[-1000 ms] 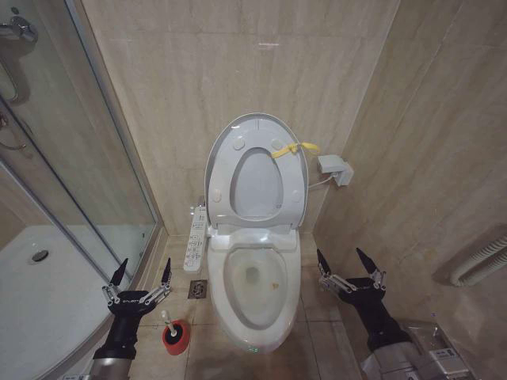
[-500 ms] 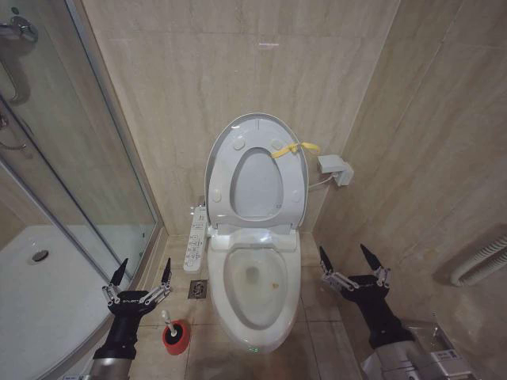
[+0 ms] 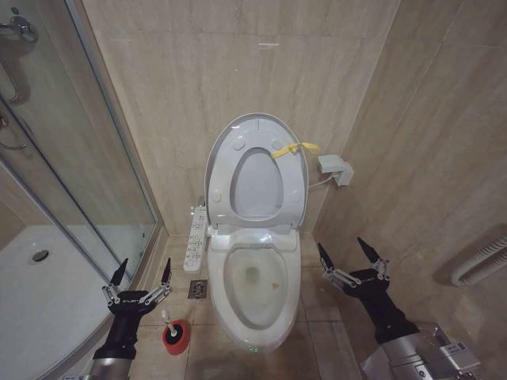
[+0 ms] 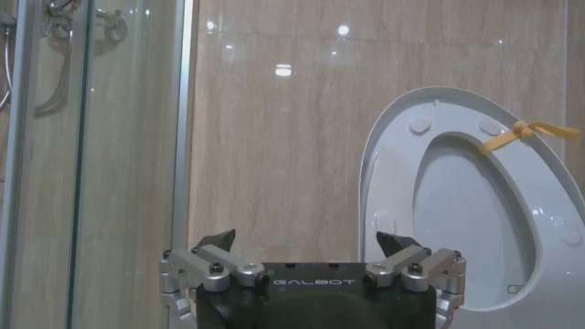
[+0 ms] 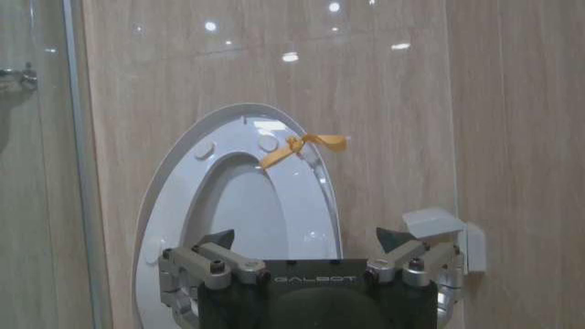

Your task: Open the toilet lid, clean the toilet bowl with a toilet brush, close the toilet lid, and flush.

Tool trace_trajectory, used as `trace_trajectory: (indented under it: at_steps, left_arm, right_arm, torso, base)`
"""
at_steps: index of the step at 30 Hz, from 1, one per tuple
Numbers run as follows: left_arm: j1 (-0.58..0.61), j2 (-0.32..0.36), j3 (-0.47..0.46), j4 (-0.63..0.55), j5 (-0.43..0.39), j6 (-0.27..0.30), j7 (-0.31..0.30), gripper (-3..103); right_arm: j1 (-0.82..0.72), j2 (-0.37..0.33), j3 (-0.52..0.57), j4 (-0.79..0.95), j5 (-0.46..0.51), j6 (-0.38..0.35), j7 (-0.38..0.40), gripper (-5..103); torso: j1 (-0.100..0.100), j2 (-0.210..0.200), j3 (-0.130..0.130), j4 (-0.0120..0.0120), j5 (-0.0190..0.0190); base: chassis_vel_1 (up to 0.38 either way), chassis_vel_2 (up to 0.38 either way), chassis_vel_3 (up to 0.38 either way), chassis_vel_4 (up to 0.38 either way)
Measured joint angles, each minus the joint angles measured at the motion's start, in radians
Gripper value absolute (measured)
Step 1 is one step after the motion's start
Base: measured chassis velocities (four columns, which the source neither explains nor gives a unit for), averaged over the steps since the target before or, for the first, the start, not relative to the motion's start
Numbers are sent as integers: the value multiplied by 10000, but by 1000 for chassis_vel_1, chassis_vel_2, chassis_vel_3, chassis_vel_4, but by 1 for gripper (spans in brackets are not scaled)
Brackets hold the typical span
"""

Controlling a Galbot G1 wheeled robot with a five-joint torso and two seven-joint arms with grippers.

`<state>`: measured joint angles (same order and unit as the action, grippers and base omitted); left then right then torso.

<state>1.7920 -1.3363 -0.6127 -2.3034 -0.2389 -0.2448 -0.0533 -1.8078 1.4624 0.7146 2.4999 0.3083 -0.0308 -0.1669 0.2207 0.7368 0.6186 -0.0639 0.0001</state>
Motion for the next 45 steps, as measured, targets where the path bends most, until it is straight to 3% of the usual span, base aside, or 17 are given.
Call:
trace_trajectory:
  at_steps: [9, 45]
  left_arm:
    - [0, 0, 0, 0, 0, 0, 0, 100]
    - [0, 0, 0, -1, 0, 0, 0, 100]
  right_arm:
    - [-236, 325, -188, 0, -438, 114, 605, 100]
    - [-303, 466, -302, 1, -736, 188, 648, 100]
  torso:
    - [0, 0, 0, 0, -1]
    - [0, 0, 0, 0, -1]
  base:
    - [0, 0, 0, 0]
    - [0, 0, 0, 0]
